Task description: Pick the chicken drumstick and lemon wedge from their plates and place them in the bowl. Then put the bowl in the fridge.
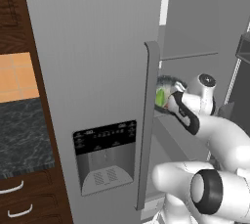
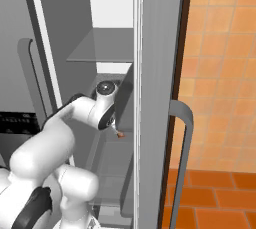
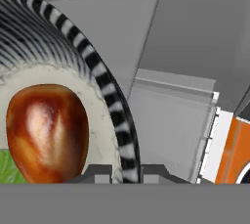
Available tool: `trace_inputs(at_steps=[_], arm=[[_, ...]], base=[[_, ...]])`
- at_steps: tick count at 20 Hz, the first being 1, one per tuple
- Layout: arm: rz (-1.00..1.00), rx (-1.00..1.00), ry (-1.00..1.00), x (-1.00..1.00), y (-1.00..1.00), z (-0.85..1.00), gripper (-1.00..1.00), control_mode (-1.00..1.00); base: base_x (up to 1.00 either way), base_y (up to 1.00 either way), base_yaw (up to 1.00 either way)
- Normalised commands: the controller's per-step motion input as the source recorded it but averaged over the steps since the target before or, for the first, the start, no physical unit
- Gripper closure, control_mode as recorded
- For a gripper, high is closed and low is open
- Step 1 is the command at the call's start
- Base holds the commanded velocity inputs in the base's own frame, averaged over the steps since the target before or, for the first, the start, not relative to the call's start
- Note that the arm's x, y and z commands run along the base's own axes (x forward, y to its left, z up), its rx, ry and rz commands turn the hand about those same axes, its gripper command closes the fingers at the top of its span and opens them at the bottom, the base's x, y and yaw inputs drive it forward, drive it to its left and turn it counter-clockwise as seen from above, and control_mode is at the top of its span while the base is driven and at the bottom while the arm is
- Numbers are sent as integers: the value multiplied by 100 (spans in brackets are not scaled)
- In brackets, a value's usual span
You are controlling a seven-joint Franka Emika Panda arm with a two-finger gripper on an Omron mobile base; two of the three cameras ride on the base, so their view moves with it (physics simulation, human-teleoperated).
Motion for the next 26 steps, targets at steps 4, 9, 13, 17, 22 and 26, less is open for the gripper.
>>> trace_inputs(at_steps=[4,9,13,17,22,26], arm=[[10,0,1,51,-6,-33,100,-100],[6,0,7,59,0,-43,100,-100],[0,0,-1,36,4,-12,-100,-100],[0,0,-12,-6,1,2,-100,-100],[0,0,-20,-35,32,36,-100,-100],[0,-2,1,-60,27,68,-100,-100]], base=[[0,0,0],[0,0,0],[0,0,0],[0,0,0],[0,0,0],[0,0,0]])
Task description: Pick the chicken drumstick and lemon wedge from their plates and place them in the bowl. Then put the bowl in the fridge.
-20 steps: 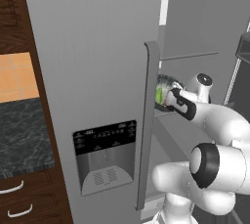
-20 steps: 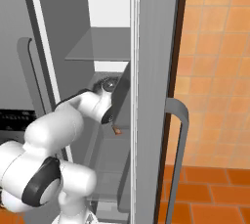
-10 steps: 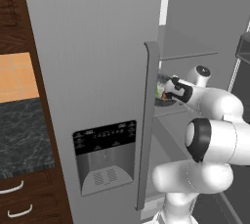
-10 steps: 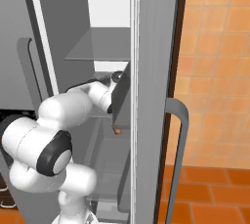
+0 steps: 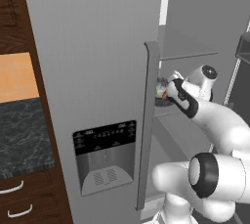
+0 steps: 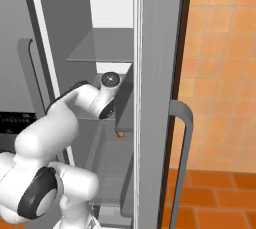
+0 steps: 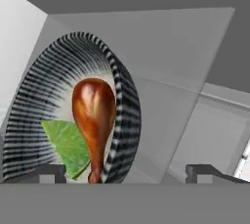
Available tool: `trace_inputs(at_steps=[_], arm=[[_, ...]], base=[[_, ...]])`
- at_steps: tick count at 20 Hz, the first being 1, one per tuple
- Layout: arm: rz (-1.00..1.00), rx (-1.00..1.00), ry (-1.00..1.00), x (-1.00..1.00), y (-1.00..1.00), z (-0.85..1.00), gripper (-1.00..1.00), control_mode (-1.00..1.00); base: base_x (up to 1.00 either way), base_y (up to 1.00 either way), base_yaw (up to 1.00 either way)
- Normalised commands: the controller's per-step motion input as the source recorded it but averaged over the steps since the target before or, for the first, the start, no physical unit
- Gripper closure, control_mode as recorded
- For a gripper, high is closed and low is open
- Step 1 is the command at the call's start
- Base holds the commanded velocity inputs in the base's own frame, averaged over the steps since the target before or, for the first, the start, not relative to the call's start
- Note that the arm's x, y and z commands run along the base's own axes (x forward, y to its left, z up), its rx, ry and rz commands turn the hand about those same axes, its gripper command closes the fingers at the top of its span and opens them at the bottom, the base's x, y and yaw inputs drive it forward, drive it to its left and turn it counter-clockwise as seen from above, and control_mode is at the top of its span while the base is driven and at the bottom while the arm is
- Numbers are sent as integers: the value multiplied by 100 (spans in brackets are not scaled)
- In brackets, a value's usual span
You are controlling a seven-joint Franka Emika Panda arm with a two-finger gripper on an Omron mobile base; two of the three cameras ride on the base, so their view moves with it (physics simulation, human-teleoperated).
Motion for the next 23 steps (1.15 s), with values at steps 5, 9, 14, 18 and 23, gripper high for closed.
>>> trace_inputs(at_steps=[5,9,14,18,23], arm=[[0,-3,8,-93,10,72,-100,-100],[0,-8,-8,-100,27,15,-100,-100],[3,-1,-3,-100,41,5,-100,-100],[5,-2,-4,-100,2,49,-100,-100],[5,-1,-7,-88,0,89,-100,-100]], base=[[0,0,0],[0,0,0],[0,0,0],[0,0,0],[0,0,0]])
